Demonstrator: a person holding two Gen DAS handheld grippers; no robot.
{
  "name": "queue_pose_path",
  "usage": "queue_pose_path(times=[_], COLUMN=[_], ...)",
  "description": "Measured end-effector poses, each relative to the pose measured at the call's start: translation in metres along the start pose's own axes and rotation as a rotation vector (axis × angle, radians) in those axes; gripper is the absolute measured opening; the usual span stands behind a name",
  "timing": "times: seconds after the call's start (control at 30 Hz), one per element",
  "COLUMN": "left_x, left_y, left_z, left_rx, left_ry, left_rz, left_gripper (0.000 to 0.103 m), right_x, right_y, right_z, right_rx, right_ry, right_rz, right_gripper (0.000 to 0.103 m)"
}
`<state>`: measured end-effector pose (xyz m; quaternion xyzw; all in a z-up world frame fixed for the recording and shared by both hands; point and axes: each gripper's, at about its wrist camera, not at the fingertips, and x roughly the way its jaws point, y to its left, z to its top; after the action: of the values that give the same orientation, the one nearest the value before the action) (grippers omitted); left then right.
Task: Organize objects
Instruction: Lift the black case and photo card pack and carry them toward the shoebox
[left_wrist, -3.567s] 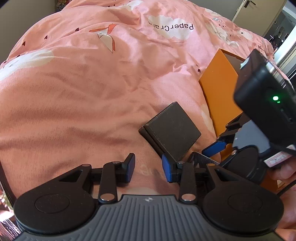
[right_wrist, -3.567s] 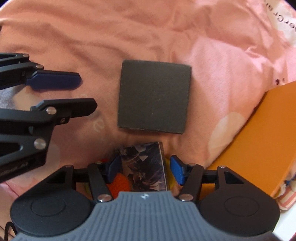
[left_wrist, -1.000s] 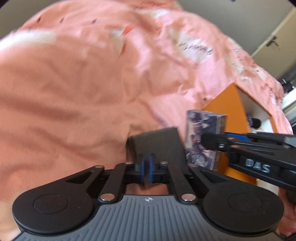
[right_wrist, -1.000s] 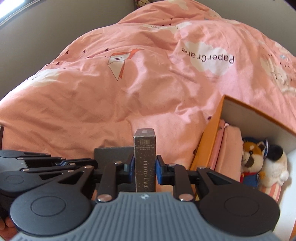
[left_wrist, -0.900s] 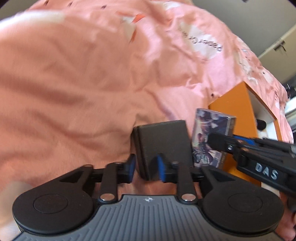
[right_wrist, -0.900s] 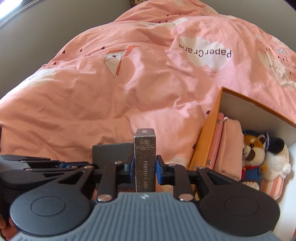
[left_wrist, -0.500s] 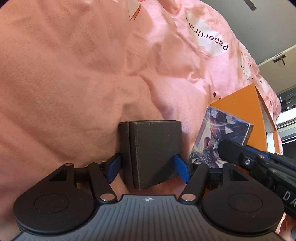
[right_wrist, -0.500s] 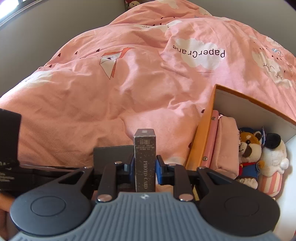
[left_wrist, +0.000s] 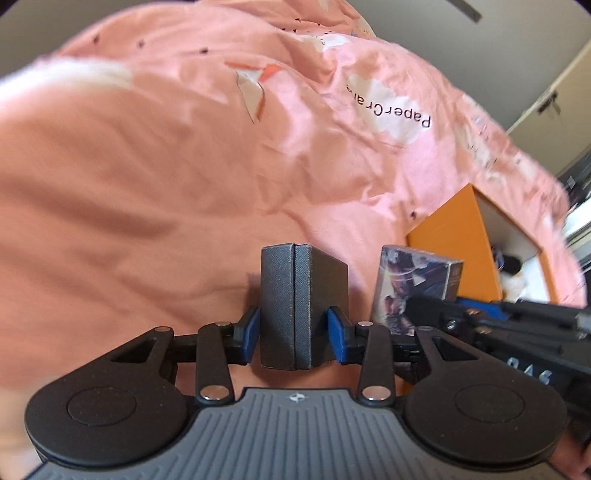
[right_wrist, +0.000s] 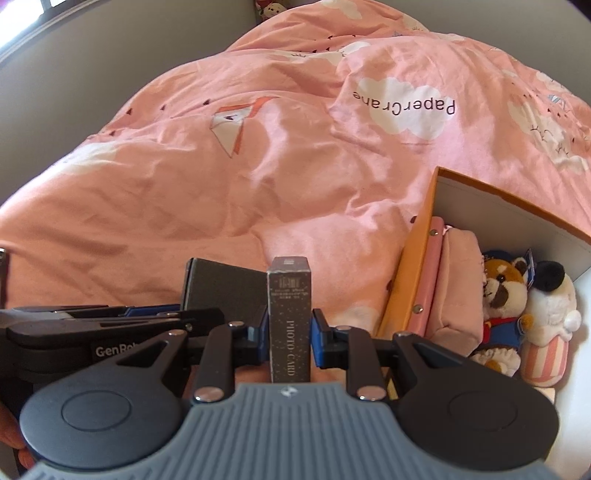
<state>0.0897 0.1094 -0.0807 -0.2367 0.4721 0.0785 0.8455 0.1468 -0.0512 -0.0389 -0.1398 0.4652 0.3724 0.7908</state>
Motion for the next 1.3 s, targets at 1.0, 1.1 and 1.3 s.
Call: queue_pose_path(times=[1.0,1.1,1.3], left_x=[0.034,0.034,0.031], left_y=[0.029,0.027,0.028], left_z=[0.003,0.001,0.0], left_rx=[-0.135,-0.127,-0.122], left_ry=[0.046,0.03,0.021], left_rz=[-0.056,-0.047,-0.063], left_gripper=[0.056,0.054,0.049], right_x=[0.046,0.046,0.044], right_y=[0.014,0.015,0.016], right_z=[-0.012,-0.013,-0.014], right_rx=[-0.007,-0.009,-0.013], right_ry=[0.104,0.099,0.086], right_rz=[0.022,0.021,0.017], right_gripper=[0.025,0.025,0.024])
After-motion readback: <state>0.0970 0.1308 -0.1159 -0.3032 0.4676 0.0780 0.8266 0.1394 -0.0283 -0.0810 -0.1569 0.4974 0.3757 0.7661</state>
